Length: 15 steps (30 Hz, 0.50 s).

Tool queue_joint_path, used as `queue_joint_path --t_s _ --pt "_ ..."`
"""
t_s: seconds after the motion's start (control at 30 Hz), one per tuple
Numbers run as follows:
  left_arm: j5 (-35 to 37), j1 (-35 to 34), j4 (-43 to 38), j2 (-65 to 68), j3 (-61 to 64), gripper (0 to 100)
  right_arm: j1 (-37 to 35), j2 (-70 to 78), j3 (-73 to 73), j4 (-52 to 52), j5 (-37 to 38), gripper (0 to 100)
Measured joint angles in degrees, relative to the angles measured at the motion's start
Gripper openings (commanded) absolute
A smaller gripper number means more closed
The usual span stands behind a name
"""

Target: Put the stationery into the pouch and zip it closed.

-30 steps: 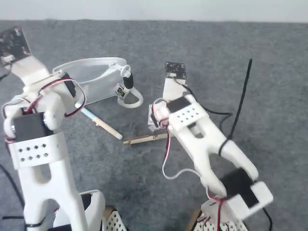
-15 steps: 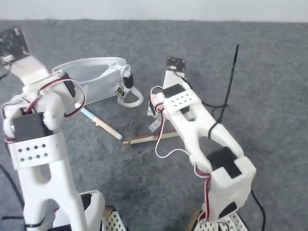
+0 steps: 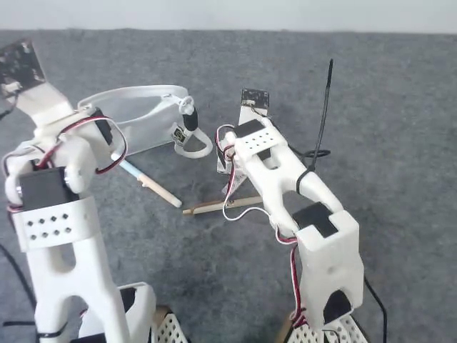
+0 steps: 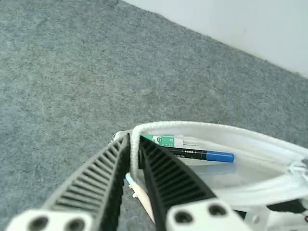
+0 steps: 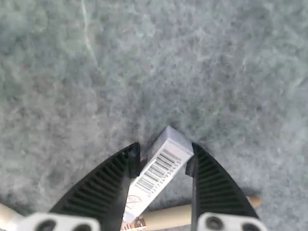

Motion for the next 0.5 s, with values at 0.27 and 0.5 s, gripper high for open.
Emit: queue_joint_path --t_s 0.27,0.5 --pt "0.0 0.0 0.0 0.0 0.0 1 0.0 0.0 -0.62 1.85 0.0 1.3" --pt "0.0 0.0 0.0 0.0 0.0 1 0.0 0.0 -3.25 5.54 0.0 0.6"
